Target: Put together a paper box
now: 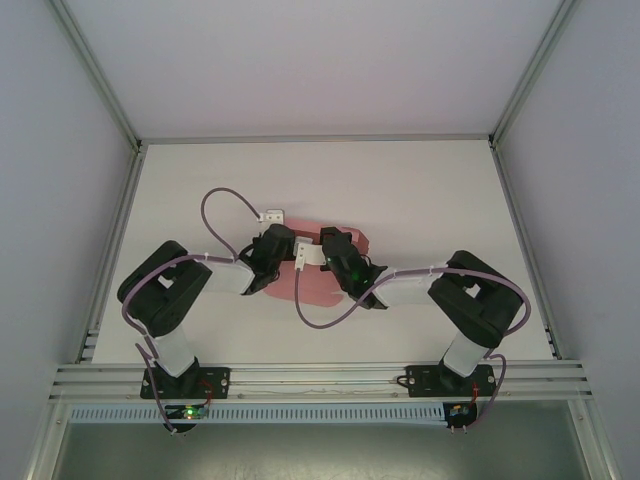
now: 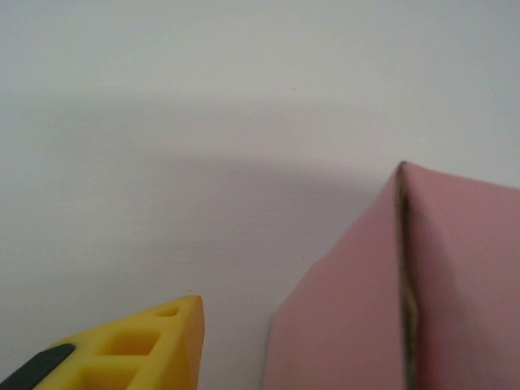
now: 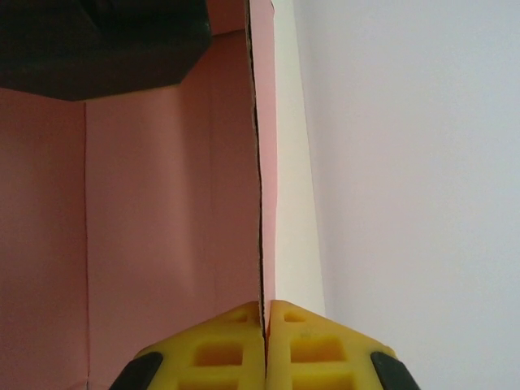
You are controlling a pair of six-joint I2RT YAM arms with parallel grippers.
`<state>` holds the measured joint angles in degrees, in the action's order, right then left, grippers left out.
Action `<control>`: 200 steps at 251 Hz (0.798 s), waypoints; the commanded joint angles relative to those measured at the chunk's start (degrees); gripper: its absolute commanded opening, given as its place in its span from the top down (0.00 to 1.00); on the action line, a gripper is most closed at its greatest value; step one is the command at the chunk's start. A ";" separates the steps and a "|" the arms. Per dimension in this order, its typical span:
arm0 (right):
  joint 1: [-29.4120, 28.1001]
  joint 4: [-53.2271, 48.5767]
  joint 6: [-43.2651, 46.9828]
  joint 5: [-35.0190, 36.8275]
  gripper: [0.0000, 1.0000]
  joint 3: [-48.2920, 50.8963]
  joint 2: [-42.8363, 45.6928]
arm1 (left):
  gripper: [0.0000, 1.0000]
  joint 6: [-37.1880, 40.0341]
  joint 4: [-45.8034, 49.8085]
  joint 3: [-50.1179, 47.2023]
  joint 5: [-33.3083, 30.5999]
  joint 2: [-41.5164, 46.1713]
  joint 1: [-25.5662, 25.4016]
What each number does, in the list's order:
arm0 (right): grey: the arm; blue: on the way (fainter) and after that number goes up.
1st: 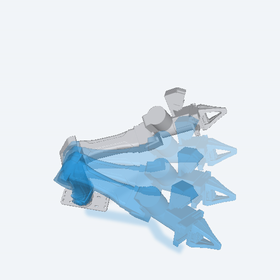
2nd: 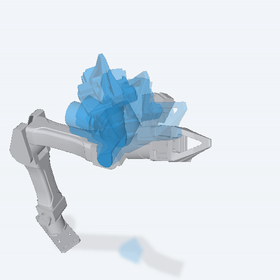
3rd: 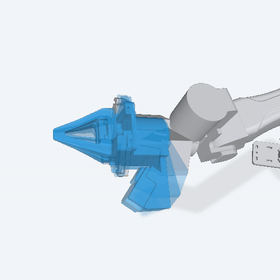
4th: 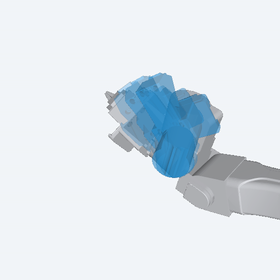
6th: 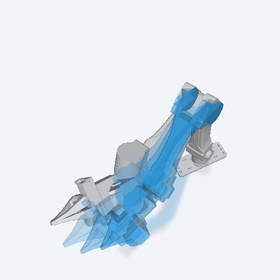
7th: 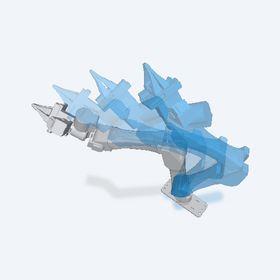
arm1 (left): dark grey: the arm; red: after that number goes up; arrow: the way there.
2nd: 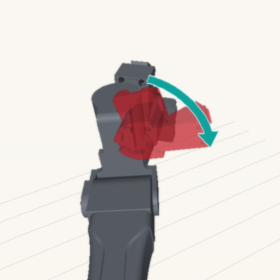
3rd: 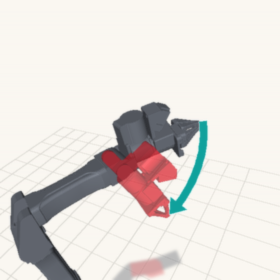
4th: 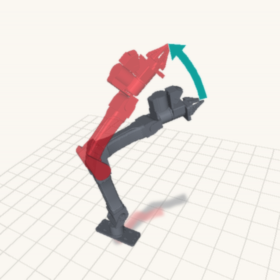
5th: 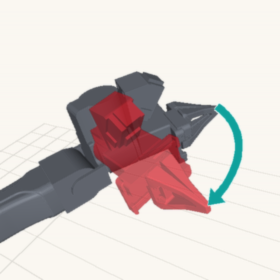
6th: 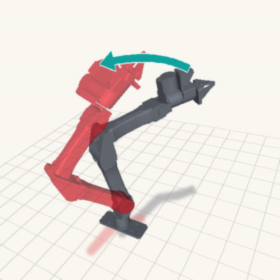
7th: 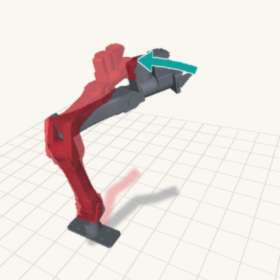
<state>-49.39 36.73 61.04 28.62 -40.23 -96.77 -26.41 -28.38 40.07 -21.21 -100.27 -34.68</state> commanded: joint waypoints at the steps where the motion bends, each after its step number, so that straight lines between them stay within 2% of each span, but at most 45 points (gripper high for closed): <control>1: 0.33 -8.17 -2.88 3.11 1.00 1.77 0.17 | 0.57 3.23 0.30 -3.34 0.37 1.59 2.17; 62: 0.37 -8.43 -3.01 3.18 1.00 1.66 -0.24 | 0.41 7.02 -1.90 -6.13 7.80 3.73 2.20; 167: -0.30 -7.91 -1.48 2.82 1.00 2.26 0.19 | 0.40 6.21 -2.99 -5.50 9.19 6.73 2.20; 200: -0.63 -7.55 -1.11 3.16 1.00 2.18 0.25 | 0.44 6.60 -1.49 -4.19 9.11 7.61 2.16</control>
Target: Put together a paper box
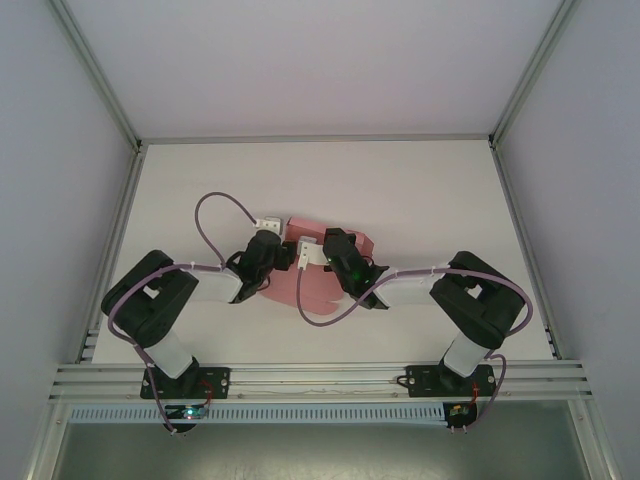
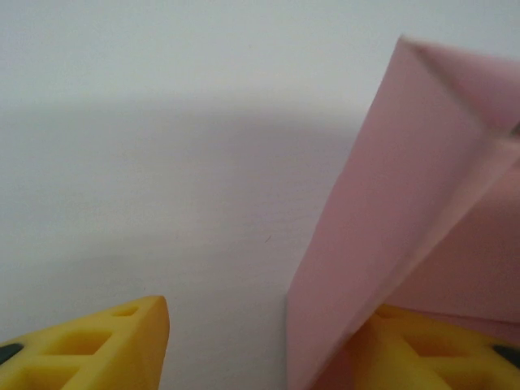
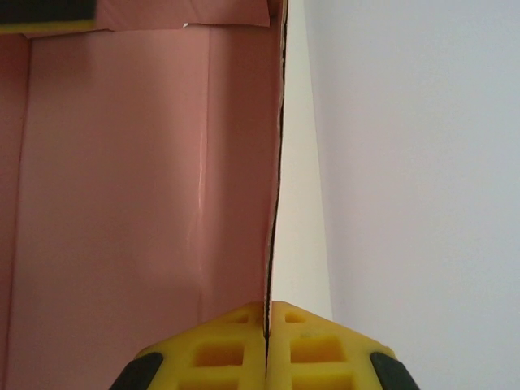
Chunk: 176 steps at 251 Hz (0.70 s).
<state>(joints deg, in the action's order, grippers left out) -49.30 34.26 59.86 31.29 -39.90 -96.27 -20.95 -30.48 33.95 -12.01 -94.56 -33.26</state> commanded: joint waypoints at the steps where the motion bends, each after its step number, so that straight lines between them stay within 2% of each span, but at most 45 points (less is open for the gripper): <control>1: -0.76 -5.08 0.08 0.51 1.00 1.85 -0.24 | 0.45 1.16 0.69 2.01 -0.06 1.96 0.74; 38: -0.89 -4.30 0.17 1.12 1.00 2.13 0.27 | 0.55 1.34 2.53 3.62 -1.31 1.14 0.71; 77: -1.00 -3.70 0.54 0.80 1.00 2.75 1.25 | 0.77 0.89 3.40 4.92 -1.99 -3.11 0.73; 95: -1.10 -3.34 0.96 0.70 1.00 3.06 1.35 | 0.80 0.60 2.05 4.29 -3.15 -3.91 0.73; 109: -1.15 -2.79 1.47 0.88 1.00 3.34 1.28 | 0.87 -0.13 1.73 4.11 -6.58 -4.45 0.79; 148: -1.51 -2.42 1.93 1.32 1.00 3.74 1.22 | 1.00 -2.57 3.29 4.35 -16.50 -5.53 0.74; 176: -1.42 -2.69 1.67 1.93 1.00 3.86 1.17 | 1.00 -6.69 5.96 4.59 -24.32 -6.50 0.71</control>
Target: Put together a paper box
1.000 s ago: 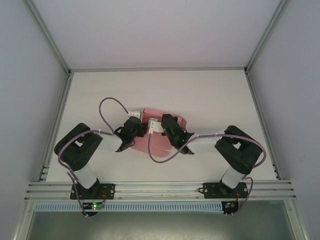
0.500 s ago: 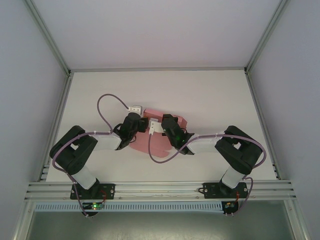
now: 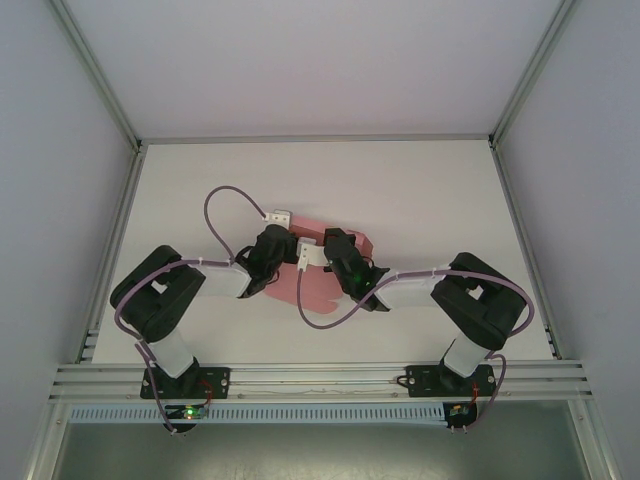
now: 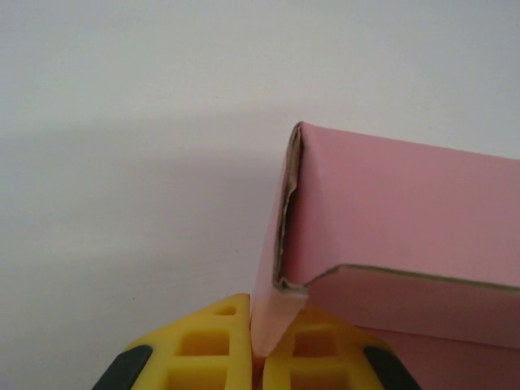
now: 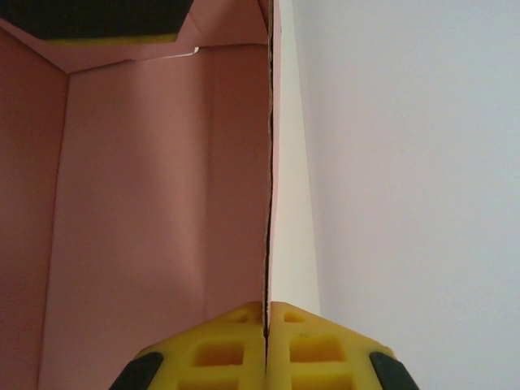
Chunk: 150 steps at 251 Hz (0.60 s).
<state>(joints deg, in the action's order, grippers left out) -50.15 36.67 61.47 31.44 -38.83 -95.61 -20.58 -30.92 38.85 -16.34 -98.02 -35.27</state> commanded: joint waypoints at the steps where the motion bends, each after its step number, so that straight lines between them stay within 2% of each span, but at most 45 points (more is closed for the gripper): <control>1: -0.52 -5.06 0.05 1.78 1.00 2.75 0.52 | 1.00 -7.17 6.48 -0.33 -20.11 -3.10 2.73; 52: -0.32 -6.61 -0.47 1.60 1.00 3.28 1.46 | 1.00 -14.61 16.90 1.57 -29.28 -3.17 2.79; 69: -0.31 -6.78 -0.69 1.53 1.00 3.32 1.71 | 1.00 -15.37 17.19 1.15 -30.43 -2.92 2.74; 126: -0.32 -6.13 -0.89 1.96 1.00 3.33 1.31 | 1.00 -15.81 19.77 1.39 -29.54 -1.29 2.83; 137: -0.27 -5.82 -1.21 1.62 1.00 3.30 1.33 | 1.00 -13.09 17.83 0.96 -26.89 -0.56 2.83; 150: -0.29 -5.41 -1.81 1.43 1.00 2.81 1.07 | 1.00 -8.76 11.22 -1.21 -21.60 0.60 2.58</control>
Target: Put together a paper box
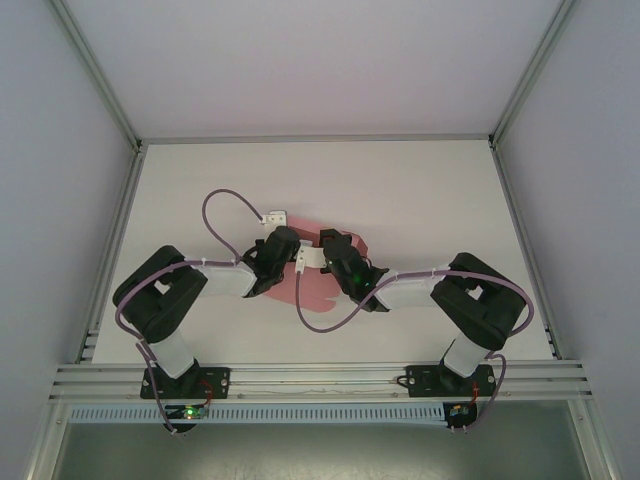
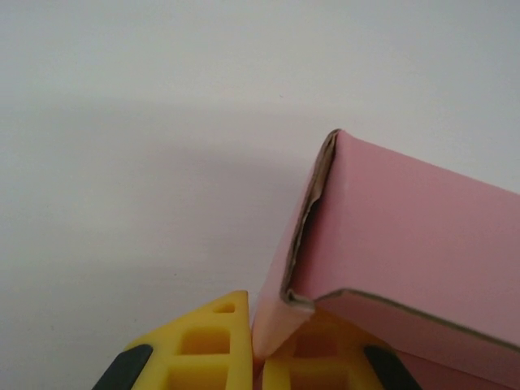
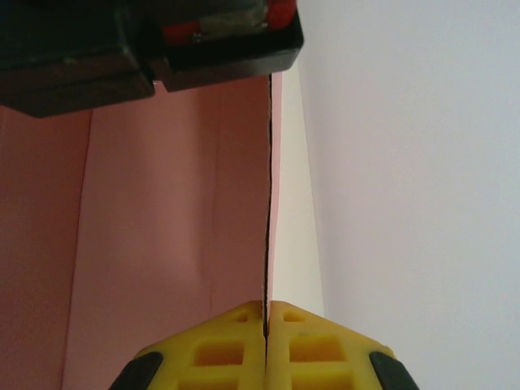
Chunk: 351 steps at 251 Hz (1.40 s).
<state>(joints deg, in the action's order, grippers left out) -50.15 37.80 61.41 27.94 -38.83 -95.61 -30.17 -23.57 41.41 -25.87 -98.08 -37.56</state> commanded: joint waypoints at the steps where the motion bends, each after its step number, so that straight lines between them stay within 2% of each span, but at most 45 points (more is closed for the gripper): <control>1: -0.25 -6.48 -1.74 4.93 1.00 2.71 1.06 | 1.00 1.22 3.22 -4.00 -11.47 0.73 4.87; 8: -0.21 -6.14 -2.10 4.84 1.00 2.37 0.92 | 1.00 3.73 -0.47 -5.26 -7.14 1.64 4.82; 20: -0.25 -4.74 -2.69 4.84 0.93 1.80 0.93 | 1.00 5.12 -4.12 -6.98 -1.94 3.50 4.43; 39: -0.22 -4.03 -4.22 4.29 0.86 0.51 1.80 | 1.00 6.76 -6.02 -8.04 4.83 6.75 3.89; 55: -0.34 -4.34 -5.84 3.67 0.69 -0.64 3.12 | 1.00 7.56 -5.44 -8.34 6.53 9.38 3.22; 76: -0.90 -5.52 -7.55 2.11 0.46 -0.91 6.79 | 1.00 6.63 -2.38 -8.36 4.43 12.71 2.36; 92: -1.89 -5.82 -9.35 1.02 0.10 0.08 11.05 | 1.00 5.13 1.19 -8.17 2.30 15.07 2.06; 99: -2.32 -6.49 -10.18 0.06 0.02 0.75 13.35 | 1.00 4.95 2.55 -8.23 1.81 15.95 2.06; 133: -2.41 -9.70 -18.48 -6.45 0.02 4.53 26.79 | 1.00 4.37 5.08 -10.50 0.80 19.60 1.75; 159: -0.10 -11.23 -26.99 -12.34 0.02 6.99 37.39 | 1.00 4.29 7.35 -12.01 0.62 22.06 1.56; 193: 4.91 -15.14 -42.61 -11.13 0.02 5.03 44.46 | 1.00 4.58 10.10 -13.11 3.49 25.98 1.30; 214: 7.72 -20.43 -49.49 -12.15 0.02 2.22 43.68 | 1.00 4.17 8.87 -14.61 5.37 28.47 1.27; 242: 8.13 -26.96 -51.78 -13.30 0.02 -1.80 39.04 | 1.00 4.00 9.14 -15.32 6.17 30.66 1.19; 294: 8.22 -31.55 -52.34 -14.53 0.02 -4.98 32.42 | 1.00 3.07 10.00 -15.83 6.04 32.13 1.20; 351: 8.31 -31.76 -51.76 -17.00 0.02 -4.89 27.74 | 1.00 3.24 8.85 -16.03 8.74 32.78 1.18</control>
<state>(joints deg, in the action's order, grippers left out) -42.11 6.92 10.81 13.65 -41.93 -66.24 -25.98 -14.31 25.71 -18.41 -66.26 -35.68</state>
